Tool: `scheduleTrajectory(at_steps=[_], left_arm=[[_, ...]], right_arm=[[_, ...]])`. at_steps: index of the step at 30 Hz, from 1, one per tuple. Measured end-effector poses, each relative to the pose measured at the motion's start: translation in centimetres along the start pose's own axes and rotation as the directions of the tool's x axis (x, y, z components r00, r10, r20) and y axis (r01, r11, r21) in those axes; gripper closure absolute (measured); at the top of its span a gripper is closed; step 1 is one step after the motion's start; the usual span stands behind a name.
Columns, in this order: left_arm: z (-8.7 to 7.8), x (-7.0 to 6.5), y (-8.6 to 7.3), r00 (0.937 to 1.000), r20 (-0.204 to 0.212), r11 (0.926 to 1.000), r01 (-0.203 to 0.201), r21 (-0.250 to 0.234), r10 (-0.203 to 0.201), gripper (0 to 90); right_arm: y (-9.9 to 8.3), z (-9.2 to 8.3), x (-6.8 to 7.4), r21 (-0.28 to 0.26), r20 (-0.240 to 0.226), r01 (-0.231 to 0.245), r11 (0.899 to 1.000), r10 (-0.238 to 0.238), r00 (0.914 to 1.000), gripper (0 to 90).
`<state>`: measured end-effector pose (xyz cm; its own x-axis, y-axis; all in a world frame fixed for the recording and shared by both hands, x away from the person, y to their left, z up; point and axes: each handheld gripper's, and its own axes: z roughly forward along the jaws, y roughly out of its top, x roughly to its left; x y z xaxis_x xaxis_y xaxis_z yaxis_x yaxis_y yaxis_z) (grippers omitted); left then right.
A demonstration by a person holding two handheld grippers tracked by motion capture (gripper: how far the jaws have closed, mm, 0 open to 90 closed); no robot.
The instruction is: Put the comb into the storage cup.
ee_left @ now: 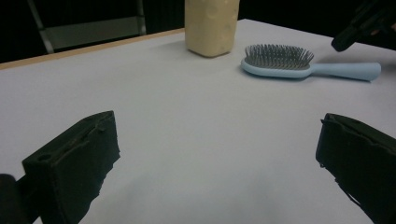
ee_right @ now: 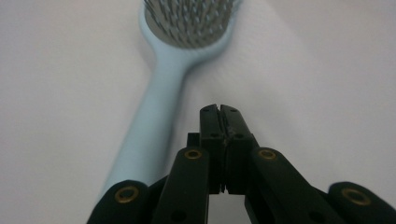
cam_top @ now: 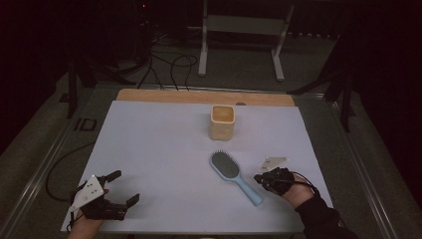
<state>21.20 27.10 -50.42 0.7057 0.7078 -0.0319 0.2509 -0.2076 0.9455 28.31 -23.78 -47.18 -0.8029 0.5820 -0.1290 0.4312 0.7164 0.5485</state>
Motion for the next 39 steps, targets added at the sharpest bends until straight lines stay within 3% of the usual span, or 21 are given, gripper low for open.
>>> scheduleTrajectory(at_steps=[9, 15, 18, 22, 24, 29, 36, 39], left_arm=[[0.0, 0.0, 0.1, 1.0, 0.003, 1.0, -0.003, -0.001, 0.003, 0.0], [0.0, 0.0, 0.1, 1.0, 0.003, 1.0, -0.002, -0.002, 0.002, 0.0], [0.0, 0.0, 0.1, 1.0, 0.005, 1.0, -0.004, -0.003, 0.004, 0.0], [-0.1, 0.0, 0.1, 1.0, 0.006, 1.0, -0.002, -0.001, 0.002, 0.0], [0.0, 0.0, 0.1, 1.0, 0.009, 1.0, -0.002, -0.002, 0.002, 0.0], [-0.1, 0.0, 0.1, 0.9999, 0.01, 1.0, -0.001, -0.003, 0.001, 0.0], [-0.1, 0.0, 0.1, 0.9999, 0.01, 1.0, 0.004, -0.006, -0.004, 0.0], [-0.1, 0.0, 0.1, 0.9999, 0.011, 1.0, 0.005, -0.007, -0.005, 0.0]], right_arm=[[2.1, -1.4, 1.1, -0.024, 0.021, 0.001, 1.0, 0.0, 0.9998, 78.0], [3.2, -1.6, 1.5, -0.042, 0.033, -0.017, 0.999, 0.019, 0.9993, 52.0], [3.7, -1.2, 1.6, -0.028, 0.024, -0.04, 0.999, 0.041, 0.9989, 36.3], [4.0, -0.6, 1.9, -0.006, 0.046, -0.046, 0.999, 0.046, 0.9979, 14.8], [4.2, -0.3, 2.0, -0.003, 0.06, -0.057, 0.998, 0.057, 0.9965, 9.9], [4.4, 0.5, 2.0, -0.008, 0.042, -0.11, 0.994, 0.11, 0.993, 8.4], [4.8, 2.1, 2.2, 0.019, 0.047, -0.099, 0.995, 0.098, 0.9941, 8.5], [4.9, 2.8, 2.3, 0.056, 0.048, -0.106, 0.993, 0.103, 0.9935, 8.6]])
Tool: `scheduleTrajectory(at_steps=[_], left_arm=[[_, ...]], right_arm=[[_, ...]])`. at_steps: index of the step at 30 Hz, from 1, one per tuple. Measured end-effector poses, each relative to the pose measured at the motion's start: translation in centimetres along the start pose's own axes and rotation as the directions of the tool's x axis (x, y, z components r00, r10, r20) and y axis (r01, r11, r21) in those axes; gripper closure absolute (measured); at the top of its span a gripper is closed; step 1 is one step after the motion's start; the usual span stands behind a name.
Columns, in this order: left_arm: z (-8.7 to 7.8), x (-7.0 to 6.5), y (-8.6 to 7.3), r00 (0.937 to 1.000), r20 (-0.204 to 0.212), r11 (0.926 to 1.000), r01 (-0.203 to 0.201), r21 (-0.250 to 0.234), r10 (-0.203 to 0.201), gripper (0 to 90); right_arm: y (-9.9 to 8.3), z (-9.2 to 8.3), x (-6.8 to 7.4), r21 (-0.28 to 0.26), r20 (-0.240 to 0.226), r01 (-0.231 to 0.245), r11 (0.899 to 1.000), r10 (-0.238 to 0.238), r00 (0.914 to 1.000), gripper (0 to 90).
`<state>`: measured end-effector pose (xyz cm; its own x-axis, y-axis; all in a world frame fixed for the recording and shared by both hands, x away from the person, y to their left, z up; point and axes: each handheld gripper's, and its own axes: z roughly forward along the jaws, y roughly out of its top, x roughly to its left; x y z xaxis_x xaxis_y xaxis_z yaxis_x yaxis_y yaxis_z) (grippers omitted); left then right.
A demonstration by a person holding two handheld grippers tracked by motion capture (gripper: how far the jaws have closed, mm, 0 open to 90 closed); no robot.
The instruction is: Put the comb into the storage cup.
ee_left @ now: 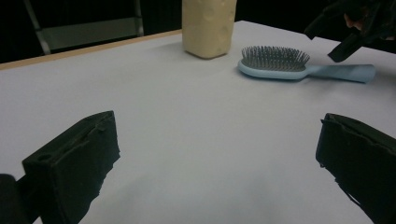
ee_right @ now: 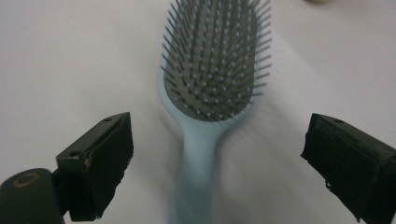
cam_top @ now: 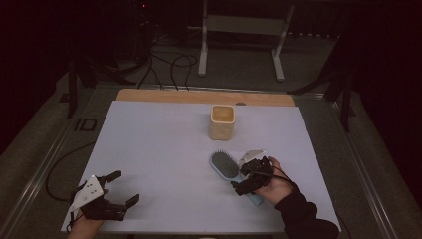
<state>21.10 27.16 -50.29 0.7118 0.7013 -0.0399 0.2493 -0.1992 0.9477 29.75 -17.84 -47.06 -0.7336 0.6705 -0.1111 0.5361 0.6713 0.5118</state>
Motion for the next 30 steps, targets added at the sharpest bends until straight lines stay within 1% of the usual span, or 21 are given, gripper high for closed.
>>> scheduleTrajectory(at_steps=[1, 3, 4, 6, 8, 10, 11, 12, 14, 15, 18, 20, 21, 22, 24, 26, 27, 29, 30], left_arm=[[0.0, 0.0, 0.0, 1.0, 0.0, 1.0, -0.001, -0.002, 0.001, 0.0], [0.0, 0.1, 0.0, 1.0, 0.0, 1.0, 0.0, 0.0, 0.0, 0.0], [0.0, 0.0, 0.0, 1.0, 0.0, 1.0, -0.001, 0.002, 0.001, 0.0], [0.0, 0.0, 0.0, 1.0, 0.001, 1.0, 0.0, -0.001, 0.0, 0.0], [0.0, 0.0, 0.0, 1.0, 0.001, 1.0, 0.001, -0.001, -0.001, 0.0], [0.0, 0.0, 0.0, 1.0, 0.0, 1.0, -0.001, 0.003, 0.001, 0.0], [0.0, 0.0, 0.0, 1.0, 0.001, 1.0, 0.0, 0.0, 0.0, 0.0], [-0.1, 0.0, 0.0, 1.0, 0.002, 1.0, 0.0, -0.001, 0.0, 0.0], [-0.1, 0.0, 0.0, 1.0, 0.002, 1.0, 0.001, -0.001, -0.001, 0.0], [-0.1, 0.0, 0.0, 1.0, 0.002, 1.0, 0.001, 0.0, -0.001, 0.0], [-0.1, 0.0, 0.0, 1.0, 0.002, 1.0, 0.0, -0.002, 0.0, 0.0], [-0.1, 0.0, 0.0, 1.0, 0.001, 1.0, 0.002, -0.001, -0.002, 0.0], [-0.1, 0.0, 0.0, 1.0, 0.0, 1.0, 0.001, 0.0, -0.001, 0.0], [-0.1, 0.0, 0.0, 1.0, 0.0, 1.0, 0.001, -0.001, -0.001, 0.0], [-0.1, 0.0, 0.0, 1.0, 0.001, 1.0, 0.001, -0.001, -0.001, 0.0], [-0.1, 0.0, 0.0, 1.0, 0.0, 1.0, -0.001, -0.001, 0.001, 0.0], [-0.2, 0.0, 0.0, 1.0, -0.001, 1.0, -0.003, -0.001, 0.003, 0.0], [-0.2, 0.0, 0.0, 1.0, 0.0, 1.0, 0.001, -0.003, -0.001, 0.0], [-0.2, 0.0, 0.0, 1.0, 0.0, 1.0, 0.003, -0.002, -0.003, 0.0]], right_arm=[[0.0, 0.2, 0.1, 0.011, 0.005, -0.002, 1.0, 0.002, 1.0, 8.7], [0.1, 0.5, 0.2, 0.026, 0.011, 0.018, 1.0, -0.018, 0.9998, 9.2], [0.1, 0.7, 0.2, 0.036, 0.007, 0.021, 0.999, -0.022, 0.9997, 11.7], [0.3, 0.9, 0.2, 0.062, 0.003, 0.017, 0.998, -0.017, 0.9998, 11.4], [0.4, 1.0, 0.3, 0.071, 0.016, 0.019, 0.997, -0.02, 0.9997, 10.5], [0.5, 1.2, 0.3, 0.09, -0.002, -0.009, 0.996, 0.009, 1.0, 10.7], [0.5, 1.4, 0.3, 0.091, 0.001, -0.015, 0.996, 0.014, 0.9999, 12.5], [0.5, 1.5, 0.4, 0.103, -0.01, -0.024, 0.994, 0.025, 0.9996, 14.2], [0.5, 1.8, 0.3, 0.127, -0.039, -0.054, 0.99, 0.059, 0.9975, 14.4], [0.5, 1.9, 0.2, 0.135, -0.045, -0.064, 0.989, 0.071, 0.9964, 14.5], [0.5, 2.3, 0.4, 0.17, -0.045, -0.069, 0.983, 0.077, 0.996, 13.5], [0.5, 2.4, 0.5, 0.177, -0.057, -0.062, 0.982, 0.073, 0.9957, 13.4], [0.5, 2.4, 0.6, 0.181, -0.063, -0.063, 0.981, 0.075, 0.9951, 15.2], [0.5, 2.5, 0.6, 0.186, -0.066, -0.065, 0.98, 0.078, 0.9948, 19.8], [0.6, 2.6, 0.7, 0.197, -0.055, -0.064, 0.978, 0.077, 0.9956, 25.1], [0.6, 2.9, 0.7, 0.21, -0.038, -0.077, 0.975, 0.087, 0.9955, 29.6], [0.7, 2.9, 0.7, 0.222, -0.034, -0.073, 0.972, 0.082, 0.9961, 33.0], [0.7, 3.1, 0.7, 0.231, -0.037, -0.079, 0.97, 0.09, 0.9952, 35.0], [0.7, 3.1, 0.7, 0.238, -0.037, -0.084, 0.968, 0.095, 0.9948, 38.4]])
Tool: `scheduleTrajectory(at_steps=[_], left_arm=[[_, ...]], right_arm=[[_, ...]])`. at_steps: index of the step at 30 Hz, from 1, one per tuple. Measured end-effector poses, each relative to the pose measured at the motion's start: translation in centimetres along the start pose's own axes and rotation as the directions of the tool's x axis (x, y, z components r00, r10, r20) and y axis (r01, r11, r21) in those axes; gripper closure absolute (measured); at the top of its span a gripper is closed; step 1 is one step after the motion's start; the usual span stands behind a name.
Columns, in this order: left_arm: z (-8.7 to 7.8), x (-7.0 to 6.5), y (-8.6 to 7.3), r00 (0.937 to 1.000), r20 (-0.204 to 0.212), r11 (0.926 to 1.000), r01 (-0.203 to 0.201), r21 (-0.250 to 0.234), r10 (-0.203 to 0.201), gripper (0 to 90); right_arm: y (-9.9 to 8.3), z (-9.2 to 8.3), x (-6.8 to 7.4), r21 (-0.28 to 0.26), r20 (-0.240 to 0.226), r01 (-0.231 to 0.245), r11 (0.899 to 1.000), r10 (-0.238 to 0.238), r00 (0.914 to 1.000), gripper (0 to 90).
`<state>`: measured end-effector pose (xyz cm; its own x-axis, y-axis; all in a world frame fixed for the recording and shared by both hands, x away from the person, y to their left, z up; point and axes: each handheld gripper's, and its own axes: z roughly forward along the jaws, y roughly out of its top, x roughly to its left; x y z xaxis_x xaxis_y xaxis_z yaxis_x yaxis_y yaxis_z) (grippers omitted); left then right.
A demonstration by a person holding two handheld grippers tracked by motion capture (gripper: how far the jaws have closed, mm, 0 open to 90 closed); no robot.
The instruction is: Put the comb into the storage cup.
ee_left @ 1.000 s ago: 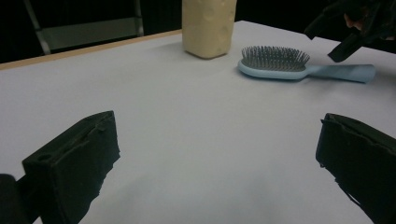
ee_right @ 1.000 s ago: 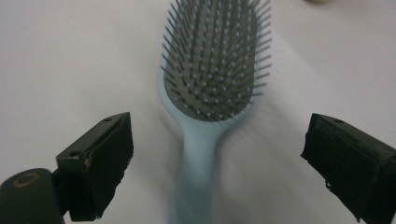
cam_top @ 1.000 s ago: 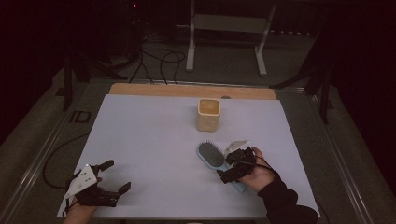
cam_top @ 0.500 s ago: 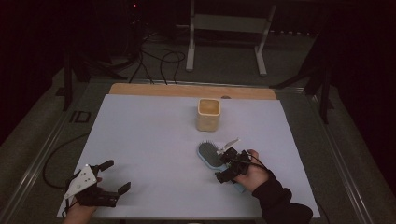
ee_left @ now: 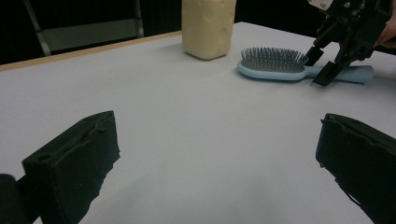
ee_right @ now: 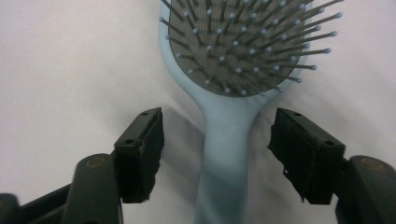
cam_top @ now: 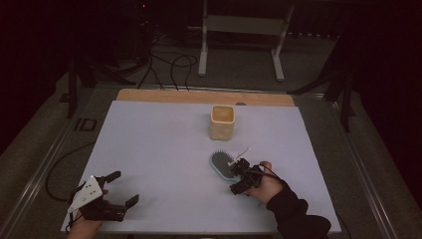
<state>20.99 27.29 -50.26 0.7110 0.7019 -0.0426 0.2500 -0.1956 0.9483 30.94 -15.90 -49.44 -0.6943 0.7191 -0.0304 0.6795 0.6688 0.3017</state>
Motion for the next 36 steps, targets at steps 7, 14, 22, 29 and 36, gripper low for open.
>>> scheduleTrajectory(at_steps=[7, 14, 22, 29, 36], left_arm=[[-0.1, 0.0, 0.0, 1.0, 0.0, 1.0, -0.004, 0.0, 0.004, 0.0], [-0.1, 0.0, 0.0, 1.0, 0.0, 1.0, -0.003, -0.001, 0.003, 0.0], [-0.1, 0.0, 0.0, 1.0, 0.001, 1.0, -0.001, 0.001, 0.001, 0.0], [-0.1, -0.1, 0.0, 1.0, 0.003, 1.0, 0.0, 0.001, 0.0, 0.0], [0.0, 0.0, -0.1, 1.0, 0.004, 1.0, 0.001, 0.007, -0.001, 0.0]], right_arm=[[0.5, 0.1, -0.4, 0.021, -0.028, -0.042, 0.999, 0.043, 0.9987, 49.7], [1.0, 0.1, -0.7, 0.044, -0.019, -0.036, 0.998, 0.037, 0.9991, 57.0], [1.1, 0.1, -0.7, 0.062, -0.024, -0.006, 0.998, 0.007, 0.9997, 60.0], [1.2, 0.1, -0.4, 0.072, -0.019, 0.023, 0.997, -0.022, 0.9996, 66.9], [1.1, 0.1, -0.3, 0.066, -0.021, 0.031, 0.997, -0.03, 0.9993, 70.6]])
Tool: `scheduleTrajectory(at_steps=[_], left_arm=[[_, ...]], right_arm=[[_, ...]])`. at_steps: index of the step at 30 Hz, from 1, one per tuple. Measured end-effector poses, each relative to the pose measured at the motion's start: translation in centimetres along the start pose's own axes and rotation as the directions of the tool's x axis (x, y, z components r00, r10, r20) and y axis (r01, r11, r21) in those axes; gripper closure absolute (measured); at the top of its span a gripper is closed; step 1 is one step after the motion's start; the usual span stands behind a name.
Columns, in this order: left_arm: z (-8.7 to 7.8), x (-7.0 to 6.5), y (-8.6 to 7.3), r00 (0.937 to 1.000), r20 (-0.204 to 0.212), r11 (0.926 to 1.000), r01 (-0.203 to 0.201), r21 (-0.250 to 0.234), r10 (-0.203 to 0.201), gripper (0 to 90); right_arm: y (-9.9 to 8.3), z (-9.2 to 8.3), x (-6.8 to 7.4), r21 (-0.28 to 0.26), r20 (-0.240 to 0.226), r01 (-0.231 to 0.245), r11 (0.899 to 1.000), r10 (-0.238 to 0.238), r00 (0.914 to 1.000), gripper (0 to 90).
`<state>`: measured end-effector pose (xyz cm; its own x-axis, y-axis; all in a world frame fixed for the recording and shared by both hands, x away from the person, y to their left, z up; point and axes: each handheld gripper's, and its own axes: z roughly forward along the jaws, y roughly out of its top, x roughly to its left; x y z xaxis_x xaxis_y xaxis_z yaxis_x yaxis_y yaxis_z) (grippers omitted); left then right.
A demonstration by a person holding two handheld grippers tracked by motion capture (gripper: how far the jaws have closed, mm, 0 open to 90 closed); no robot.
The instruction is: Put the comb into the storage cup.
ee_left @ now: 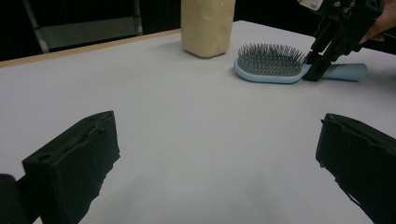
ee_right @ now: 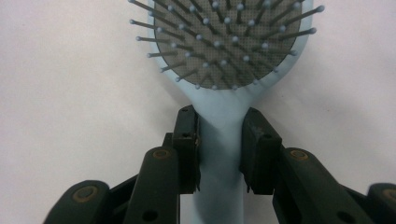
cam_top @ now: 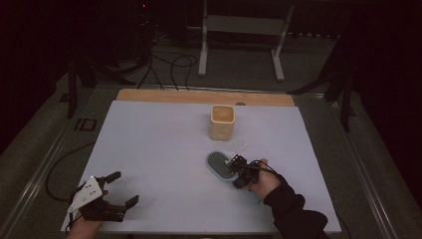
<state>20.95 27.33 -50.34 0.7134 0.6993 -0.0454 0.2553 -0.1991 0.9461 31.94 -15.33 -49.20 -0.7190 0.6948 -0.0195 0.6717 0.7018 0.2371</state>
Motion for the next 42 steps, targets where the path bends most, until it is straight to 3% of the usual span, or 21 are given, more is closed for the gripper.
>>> scheduleTrajectory(at_steps=[7, 11, 12, 15, 16, 18, 20, 22, 26, 31, 34, 36, 37, 38, 40, 41, 42], left_arm=[[0.0, 0.0, 0.0, 1.0, -0.001, 1.0, 0.005, -0.002, -0.005, 0.0], [0.0, 0.1, 0.0, 1.0, 0.0, 1.0, 0.006, -0.003, -0.006, 0.0], [0.0, 0.0, 0.0, 1.0, 0.001, 1.0, 0.007, -0.003, -0.007, 0.0], [0.0, 0.0, 0.0, 1.0, 0.0, 1.0, 0.006, -0.002, -0.006, 0.0], [0.0, 0.0, 0.0, 1.0, 0.0, 1.0, 0.006, -0.003, -0.006, 0.0], [0.0, 0.0, 0.0, 1.0, 0.0, 1.0, 0.007, -0.003, -0.007, 0.0], [0.0, 0.1, 0.0, 1.0, 0.0, 1.0, 0.007, -0.002, -0.007, 0.0], [0.0, 0.1, 0.0, 1.0, 0.0, 1.0, 0.007, -0.002, -0.007, 0.0], [0.0, 0.0, 0.0, 1.0, 0.001, 1.0, 0.007, -0.003, -0.007, 0.0], [0.0, 0.0, 0.0, 1.0, 0.001, 1.0, 0.007, -0.004, -0.007, 0.0], [0.0, 0.0, 0.0, 1.0, 0.001, 1.0, 0.007, -0.003, -0.007, 0.0], [0.0, 0.1, 0.0, 1.0, 0.001, 1.0, 0.007, -0.001, -0.007, 0.0], [0.0, 0.1, 0.0, 1.0, 0.001, 1.0, 0.008, -0.001, -0.008, 0.0], [0.0, 0.1, 0.0, 1.0, 0.001, 1.0, 0.008, -0.001, -0.008, 0.0], [0.0, 0.1, 0.0, 1.0, 0.001, 1.0, 0.008, -0.002, -0.008, 0.0], [0.0, 0.1, -0.1, 1.0, 0.002, 1.0, 0.009, -0.001, -0.009, 0.0], [0.0, 0.1, -0.1, 1.0, 0.002, 1.0, 0.009, -0.001, -0.009, 0.0]], right_arm=[[-0.2, -0.3, -0.3, -0.025, -0.024, 0.001, 1.0, -0.001, 0.9997, 71.0], [-0.3, -1.1, -0.4, -0.098, -0.014, -0.006, 0.995, 0.005, 0.9999, 71.1], [-0.3, -1.3, -0.3, -0.106, -0.008, 0.017, 0.994, -0.018, 0.9998, 71.1], [-0.2, -2.1, -0.1, -0.165, -0.013, 0.021, 0.986, -0.023, 0.9996, 71.1], [-0.2, -2.4, -0.1, -0.2, -0.026, 0.008, 0.98, -0.013, 0.9996, 71.1], [-0.1, -3.0, 0.0, -0.248, -0.015, 0.028, 0.968, -0.033, 0.9993, 71.0], [-0.1, -3.8, 0.1, -0.321, -0.022, 0.03, 0.947, -0.039, 0.999, 71.1], [0.0, -4.8, 0.1, -0.41, -0.027, 0.014, 0.912, -0.028, 0.9993, 71.1], [0.0, -6.5, 0.0, -0.564, -0.011, 0.013, 0.826, -0.023, 0.9997, 71.1], [0.1, -8.4, -0.6, -0.681, -0.018, -0.015, 0.732, 0.005, 0.9998, 71.1], [0.5, -9.1, -1.1, -0.715, -0.02, -0.023, 0.699, 0.013, 0.9997, 71.1], [0.8, -9.4, -1.4, -0.728, -0.035, -0.038, 0.684, 0.018, 0.9992, 71.1], [1.0, -9.5, -1.5, -0.743, -0.036, -0.044, 0.668, 0.026, 0.999, 71.1], [1.2, -9.6, -1.7, -0.747, -0.034, -0.044, 0.664, 0.029, 0.999, 71.1], [1.5, -9.7, -1.8, -0.768, -0.025, -0.052, 0.638, 0.051, 0.9984, 71.1], [1.7, -9.8, -2.0, -0.772, -0.027, -0.05, 0.634, 0.047, 0.9985, 71.1], [1.9, -9.8, -2.0, -0.782, -0.024, -0.057, 0.621, 0.061, 0.9978, 71.1]])
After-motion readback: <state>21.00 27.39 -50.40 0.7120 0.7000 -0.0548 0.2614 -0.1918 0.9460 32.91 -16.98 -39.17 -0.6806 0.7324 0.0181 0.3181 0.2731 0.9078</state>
